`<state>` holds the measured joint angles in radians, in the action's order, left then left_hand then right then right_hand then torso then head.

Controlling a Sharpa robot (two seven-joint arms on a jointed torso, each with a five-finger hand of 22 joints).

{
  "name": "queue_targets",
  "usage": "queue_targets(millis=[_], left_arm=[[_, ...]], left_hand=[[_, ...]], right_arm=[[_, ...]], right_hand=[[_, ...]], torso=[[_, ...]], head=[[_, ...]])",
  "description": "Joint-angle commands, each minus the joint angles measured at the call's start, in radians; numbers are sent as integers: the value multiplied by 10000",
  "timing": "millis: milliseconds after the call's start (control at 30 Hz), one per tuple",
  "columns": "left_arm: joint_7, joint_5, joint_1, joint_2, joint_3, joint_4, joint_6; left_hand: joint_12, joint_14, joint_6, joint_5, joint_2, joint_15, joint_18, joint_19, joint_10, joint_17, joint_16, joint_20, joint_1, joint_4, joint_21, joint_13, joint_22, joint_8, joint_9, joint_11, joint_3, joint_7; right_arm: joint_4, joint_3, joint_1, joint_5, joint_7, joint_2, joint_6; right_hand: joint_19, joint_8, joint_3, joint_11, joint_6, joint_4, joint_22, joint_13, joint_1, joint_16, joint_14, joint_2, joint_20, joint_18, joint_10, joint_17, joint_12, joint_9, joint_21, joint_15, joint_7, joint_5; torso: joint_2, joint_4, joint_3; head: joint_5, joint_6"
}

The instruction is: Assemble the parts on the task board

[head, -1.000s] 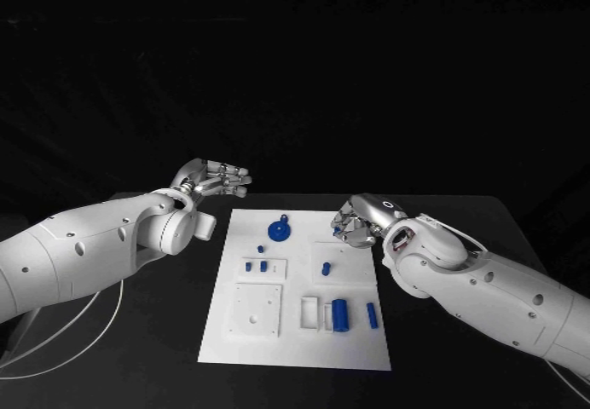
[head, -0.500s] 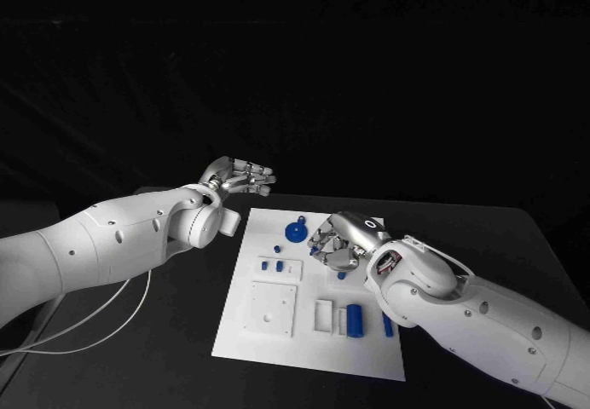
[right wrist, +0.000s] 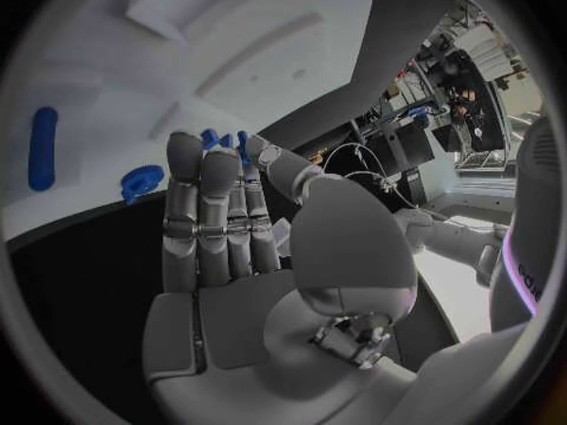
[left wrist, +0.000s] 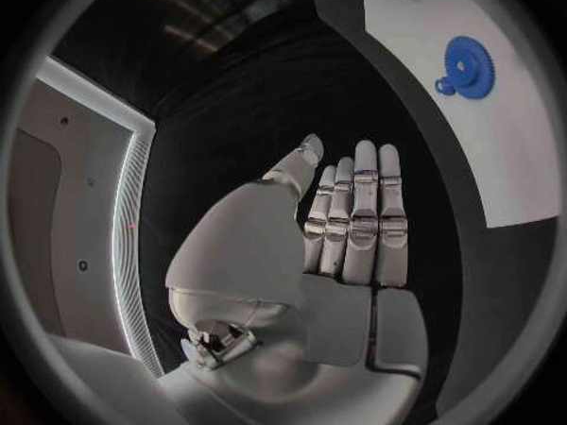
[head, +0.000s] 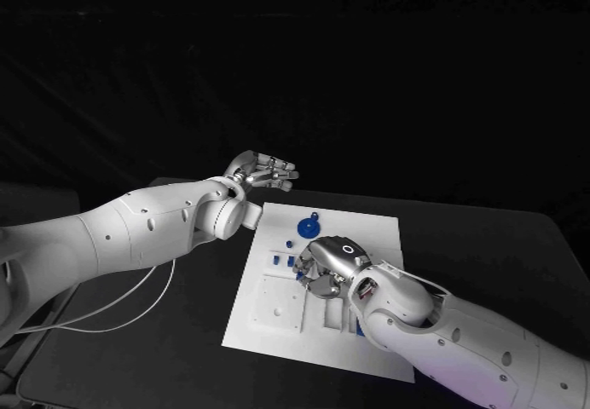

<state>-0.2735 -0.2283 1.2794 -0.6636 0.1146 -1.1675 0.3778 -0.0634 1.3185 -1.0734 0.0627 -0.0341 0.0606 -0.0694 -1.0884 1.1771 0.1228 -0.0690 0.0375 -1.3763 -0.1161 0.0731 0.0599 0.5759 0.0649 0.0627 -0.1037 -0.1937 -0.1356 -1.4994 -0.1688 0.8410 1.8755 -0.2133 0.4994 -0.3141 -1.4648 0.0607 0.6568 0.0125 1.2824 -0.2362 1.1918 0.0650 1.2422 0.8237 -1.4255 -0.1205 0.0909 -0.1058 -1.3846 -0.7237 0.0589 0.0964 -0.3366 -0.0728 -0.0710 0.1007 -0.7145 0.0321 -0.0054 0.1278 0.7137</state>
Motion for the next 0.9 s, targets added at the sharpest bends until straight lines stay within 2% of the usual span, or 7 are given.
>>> queue_targets(millis=[33,167,367,667,900], left_arm=[[-51,45,10,91,-8,13,40],[-50,45,10,173,-9,70,36],[-46,45,10,239,-9,136,25],[-23,45,11,265,-9,192,6],[11,45,11,270,-9,227,-18]], left_hand=[[32,59,48,-3,88,-13,114,-76,-35,12,18,30,18,64,33,-10,-10,-11,3,-7,-8,31],[32,59,48,-3,88,-13,114,-76,-35,12,18,30,18,64,33,-10,-10,-11,3,-7,-8,31],[32,59,48,-3,88,-13,114,-76,-35,12,18,30,18,64,33,-10,-10,-11,3,-7,-8,31],[32,59,48,-3,88,-13,114,-76,-35,12,18,30,18,64,33,-10,-10,-11,3,-7,-8,31],[33,51,47,-3,85,-10,116,-73,-36,12,22,31,17,94,38,-11,-32,-10,3,-7,-21,31]], right_arm=[[222,185,-18,583,29,-165,-48],[450,413,-24,642,30,-311,-52],[560,595,-42,671,44,-411,-40],[548,683,-98,664,48,-438,24],[484,700,-129,650,45,-393,70]], right_hand=[[-382,37,19,2,82,-56,16,8,-11,-50,-95,72,41,-123,-44,-8,49,11,-32,4,2,58],[-382,37,32,2,88,-72,13,7,-19,-57,-100,66,43,-128,-45,-8,48,8,-13,2,3,66],[-381,38,38,3,91,-87,9,7,-33,-71,-108,72,43,-133,-46,-7,48,3,-4,2,3,76],[-382,37,40,3,89,-100,2,7,-39,-77,-110,75,43,-135,-46,-7,48,0,7,2,2,71],[-388,38,32,0,96,-114,4,7,-50,-79,-117,88,44,-135,-52,-12,48,-2,-21,0,4,87]], torso=[[-4,13,-12],[2,7,2],[-3,-11,13],[-2,-41,31],[-1,-41,30]], head=[[164,74],[299,160],[413,222],[510,309],[501,319]])
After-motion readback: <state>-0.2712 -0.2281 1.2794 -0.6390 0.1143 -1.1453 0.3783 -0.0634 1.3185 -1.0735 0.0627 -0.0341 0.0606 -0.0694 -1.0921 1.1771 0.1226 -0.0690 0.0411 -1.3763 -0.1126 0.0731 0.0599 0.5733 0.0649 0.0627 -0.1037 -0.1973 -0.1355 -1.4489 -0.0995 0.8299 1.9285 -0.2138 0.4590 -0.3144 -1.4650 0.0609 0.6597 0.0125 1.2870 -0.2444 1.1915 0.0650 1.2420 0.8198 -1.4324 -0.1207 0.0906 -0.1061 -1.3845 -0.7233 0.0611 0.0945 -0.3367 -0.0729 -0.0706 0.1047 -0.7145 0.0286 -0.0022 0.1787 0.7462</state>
